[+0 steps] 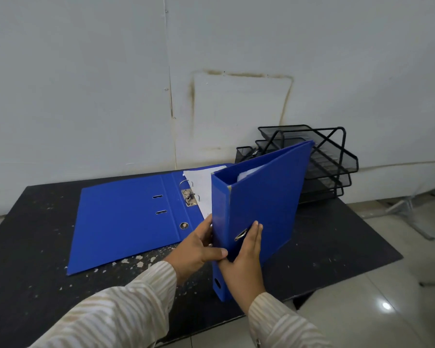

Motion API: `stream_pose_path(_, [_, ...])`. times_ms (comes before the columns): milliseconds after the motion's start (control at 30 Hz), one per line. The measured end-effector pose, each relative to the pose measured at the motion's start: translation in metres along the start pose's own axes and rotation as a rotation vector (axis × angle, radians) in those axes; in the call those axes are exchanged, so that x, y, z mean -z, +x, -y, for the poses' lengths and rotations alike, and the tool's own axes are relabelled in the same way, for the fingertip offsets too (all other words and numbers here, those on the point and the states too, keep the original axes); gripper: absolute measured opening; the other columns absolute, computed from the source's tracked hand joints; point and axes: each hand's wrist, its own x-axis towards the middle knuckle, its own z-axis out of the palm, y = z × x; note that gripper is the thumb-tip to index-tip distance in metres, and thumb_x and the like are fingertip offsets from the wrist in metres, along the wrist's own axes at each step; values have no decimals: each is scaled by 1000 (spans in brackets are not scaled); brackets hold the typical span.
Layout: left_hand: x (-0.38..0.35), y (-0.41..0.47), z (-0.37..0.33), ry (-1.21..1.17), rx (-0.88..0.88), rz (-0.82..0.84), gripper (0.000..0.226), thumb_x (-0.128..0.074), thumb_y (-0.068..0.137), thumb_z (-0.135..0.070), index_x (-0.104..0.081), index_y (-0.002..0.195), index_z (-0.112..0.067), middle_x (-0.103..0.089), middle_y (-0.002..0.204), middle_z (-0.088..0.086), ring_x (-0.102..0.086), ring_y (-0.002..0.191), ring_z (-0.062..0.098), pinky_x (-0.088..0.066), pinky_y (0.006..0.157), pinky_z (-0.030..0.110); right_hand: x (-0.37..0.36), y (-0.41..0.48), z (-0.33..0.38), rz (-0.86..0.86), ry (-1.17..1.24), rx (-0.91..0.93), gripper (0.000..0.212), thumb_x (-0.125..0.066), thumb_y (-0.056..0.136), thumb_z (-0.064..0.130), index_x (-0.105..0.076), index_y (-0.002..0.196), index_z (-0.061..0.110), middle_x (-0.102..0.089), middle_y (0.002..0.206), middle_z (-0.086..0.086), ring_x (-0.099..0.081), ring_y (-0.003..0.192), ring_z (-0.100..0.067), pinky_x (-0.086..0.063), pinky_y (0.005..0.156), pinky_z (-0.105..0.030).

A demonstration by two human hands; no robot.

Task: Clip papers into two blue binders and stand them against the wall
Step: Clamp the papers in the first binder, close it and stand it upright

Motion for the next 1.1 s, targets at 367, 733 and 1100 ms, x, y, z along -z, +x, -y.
stream_pose_path(367, [-17, 4, -19, 129, 221, 162, 55, -51, 64, 0, -57, 111, -28, -69, 90, -1, -65, 81, 14, -52, 69, 28, 11, -13, -10, 8, 278, -229, 124, -77, 65, 0, 11, 145, 39, -37, 144, -2, -49, 122, -20, -46, 101, -44])
stream_pose_path(733, [-13, -21, -4, 7, 250, 24, 56, -44, 77, 16, -61, 107, -28, -70, 96, 4, -63, 90, 22, -50, 91, 46, -6, -16, 0, 87, 232, -179, 118, -68, 72, -6, 13, 143, 43, -44, 139, -9, -55, 114, -23, -55, 88, -40])
stream_pose_path(1100, [40, -63, -21, -76, 140, -253, 55, -45, 76, 17, -59, 118, -14, -65, 113, 24, -61, 96, 33, -48, 91, 50, -62, -7, 46, 227, 243, -39, 111, -64, 71, -8, -1, 144, 47, -43, 141, -10, -51, 121, -27, -49, 95, -50])
